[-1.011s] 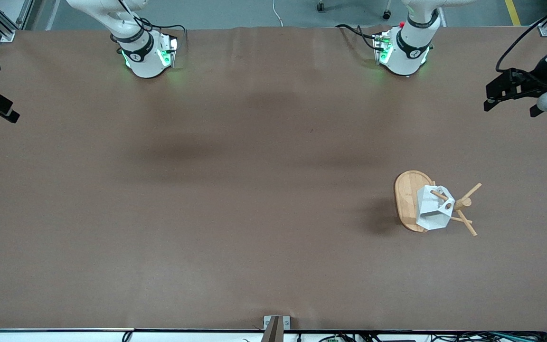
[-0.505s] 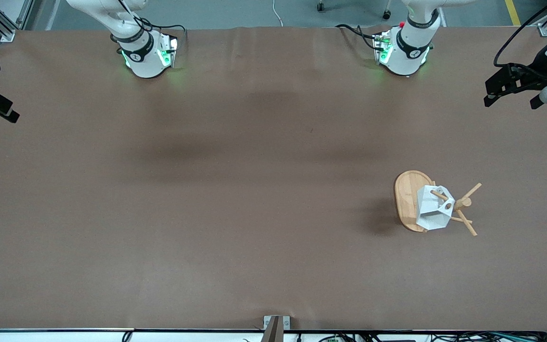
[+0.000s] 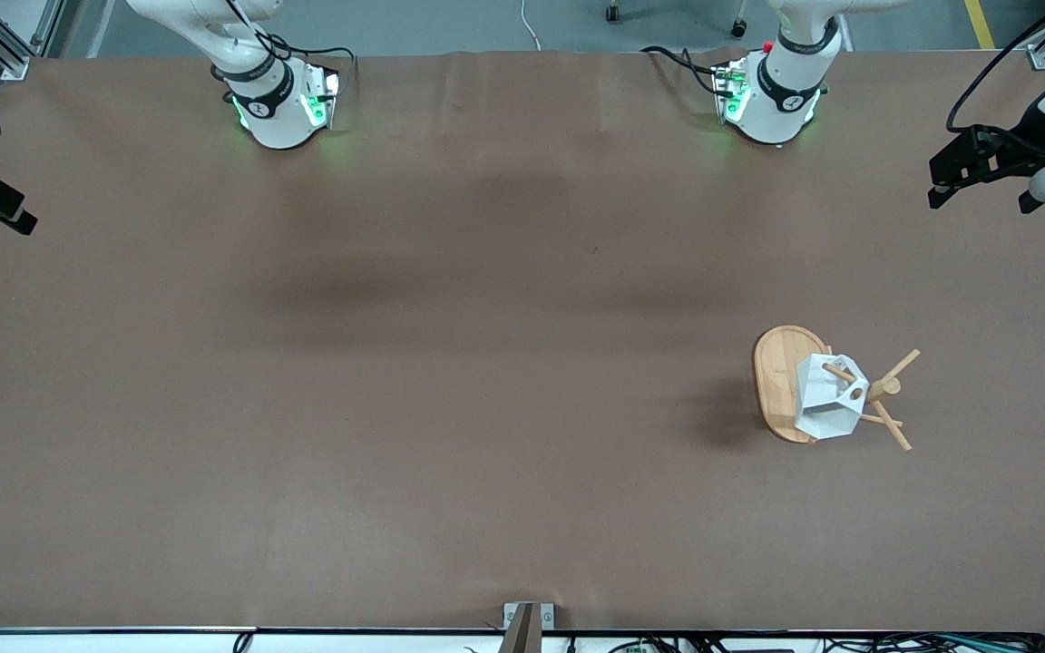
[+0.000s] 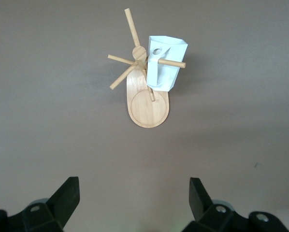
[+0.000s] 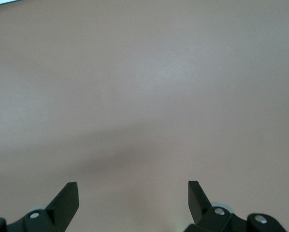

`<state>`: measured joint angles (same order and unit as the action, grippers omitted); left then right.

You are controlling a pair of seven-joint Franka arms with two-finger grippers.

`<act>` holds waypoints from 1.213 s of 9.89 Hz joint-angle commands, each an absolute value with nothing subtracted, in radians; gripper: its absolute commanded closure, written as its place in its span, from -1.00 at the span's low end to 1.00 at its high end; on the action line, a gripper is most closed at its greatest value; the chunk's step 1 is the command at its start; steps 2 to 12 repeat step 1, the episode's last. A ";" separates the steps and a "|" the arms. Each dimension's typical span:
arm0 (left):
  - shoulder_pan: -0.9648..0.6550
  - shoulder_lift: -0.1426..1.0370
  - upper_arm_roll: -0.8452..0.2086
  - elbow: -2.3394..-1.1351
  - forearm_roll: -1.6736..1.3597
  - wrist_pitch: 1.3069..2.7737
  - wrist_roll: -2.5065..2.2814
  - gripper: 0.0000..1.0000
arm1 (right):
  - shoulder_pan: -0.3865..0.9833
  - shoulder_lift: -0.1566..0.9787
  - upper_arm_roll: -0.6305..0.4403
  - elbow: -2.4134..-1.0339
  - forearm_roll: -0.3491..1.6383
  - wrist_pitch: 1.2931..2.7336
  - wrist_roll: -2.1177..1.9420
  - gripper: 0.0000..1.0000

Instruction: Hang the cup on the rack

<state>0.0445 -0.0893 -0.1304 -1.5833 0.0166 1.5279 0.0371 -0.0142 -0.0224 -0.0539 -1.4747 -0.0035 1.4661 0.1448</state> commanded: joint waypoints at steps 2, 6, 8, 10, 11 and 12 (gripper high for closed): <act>0.046 -0.072 -0.137 -1.589 0.020 1.528 0.081 -1.00 | -0.026 -0.026 -0.051 -1.474 0.005 1.466 0.132 -1.00; 0.046 -0.072 -0.137 -1.589 0.020 1.528 0.081 -1.00 | -0.026 -0.026 -0.051 -1.474 0.005 1.466 0.132 -1.00; 0.046 -0.072 -0.137 -1.589 0.020 1.528 0.081 -1.00 | -0.026 -0.026 -0.051 -1.474 0.005 1.466 0.132 -1.00; 0.046 -0.072 -0.137 -1.589 0.020 1.528 0.081 -1.00 | -0.026 -0.026 -0.051 -1.474 0.005 1.466 0.132 -1.00; 0.046 -0.072 -0.137 -1.589 0.020 1.528 0.081 -1.00 | -0.026 -0.026 -0.051 -1.474 0.005 1.466 0.132 -1.00; 0.046 -0.072 -0.137 -1.589 0.020 1.528 0.081 -1.00 | -0.026 -0.026 -0.051 -1.474 0.005 1.466 0.132 -1.00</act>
